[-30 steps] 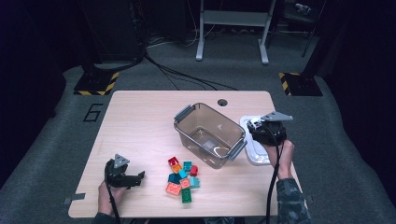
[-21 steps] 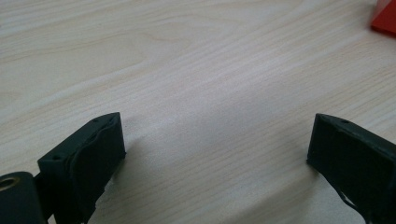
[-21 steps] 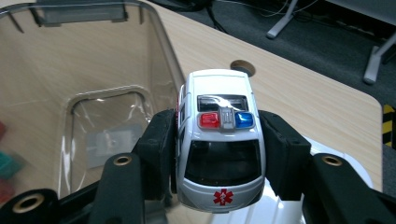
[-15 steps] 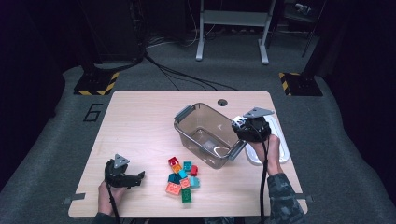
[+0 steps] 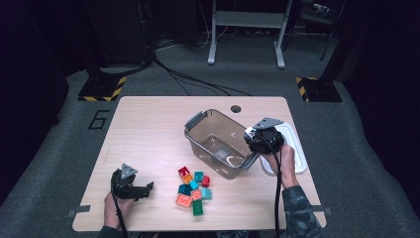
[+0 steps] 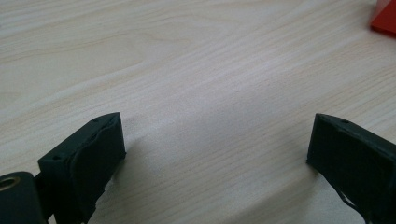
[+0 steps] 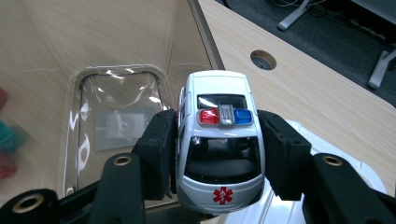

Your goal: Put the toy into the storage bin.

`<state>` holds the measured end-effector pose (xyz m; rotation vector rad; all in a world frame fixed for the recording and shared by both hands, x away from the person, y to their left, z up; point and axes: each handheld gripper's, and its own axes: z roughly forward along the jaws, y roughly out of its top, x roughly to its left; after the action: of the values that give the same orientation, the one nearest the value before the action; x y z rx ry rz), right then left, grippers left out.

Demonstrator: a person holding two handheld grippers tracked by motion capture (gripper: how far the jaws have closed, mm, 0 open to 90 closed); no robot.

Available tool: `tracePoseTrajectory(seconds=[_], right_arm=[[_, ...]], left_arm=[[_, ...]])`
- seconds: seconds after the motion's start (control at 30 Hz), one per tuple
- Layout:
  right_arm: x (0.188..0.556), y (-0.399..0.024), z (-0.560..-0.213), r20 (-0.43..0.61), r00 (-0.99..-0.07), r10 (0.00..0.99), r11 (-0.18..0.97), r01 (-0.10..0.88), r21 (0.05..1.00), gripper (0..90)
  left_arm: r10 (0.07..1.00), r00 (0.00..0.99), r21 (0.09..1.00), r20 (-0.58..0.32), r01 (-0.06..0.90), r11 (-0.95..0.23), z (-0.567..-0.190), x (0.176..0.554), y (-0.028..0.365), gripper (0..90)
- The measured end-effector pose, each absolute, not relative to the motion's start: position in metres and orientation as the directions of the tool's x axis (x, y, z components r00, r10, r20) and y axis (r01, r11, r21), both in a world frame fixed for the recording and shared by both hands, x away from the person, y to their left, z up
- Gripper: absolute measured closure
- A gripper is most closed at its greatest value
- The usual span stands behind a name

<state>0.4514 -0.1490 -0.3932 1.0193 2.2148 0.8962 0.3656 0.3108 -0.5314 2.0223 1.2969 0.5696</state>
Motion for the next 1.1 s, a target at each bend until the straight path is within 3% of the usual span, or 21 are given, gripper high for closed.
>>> tracePoseTrajectory(seconds=[0.87,1.1], right_arm=[[0.4505,-0.1399,-0.3925,-0.233,-0.607,0.760,0.563,0.435,0.703,45.1],[0.4469,-0.1423,-0.3911,-0.210,-0.600,0.772,0.541,0.445,0.714,30.9]], left_arm=[[0.909,0.416,0.725,0.008,0.624,-0.292,-0.5312,0.3652,0.3107,4.2],[0.909,0.416,0.725,0.008,0.624,-0.292,-0.5312,0.3652,0.3107,4.3]])
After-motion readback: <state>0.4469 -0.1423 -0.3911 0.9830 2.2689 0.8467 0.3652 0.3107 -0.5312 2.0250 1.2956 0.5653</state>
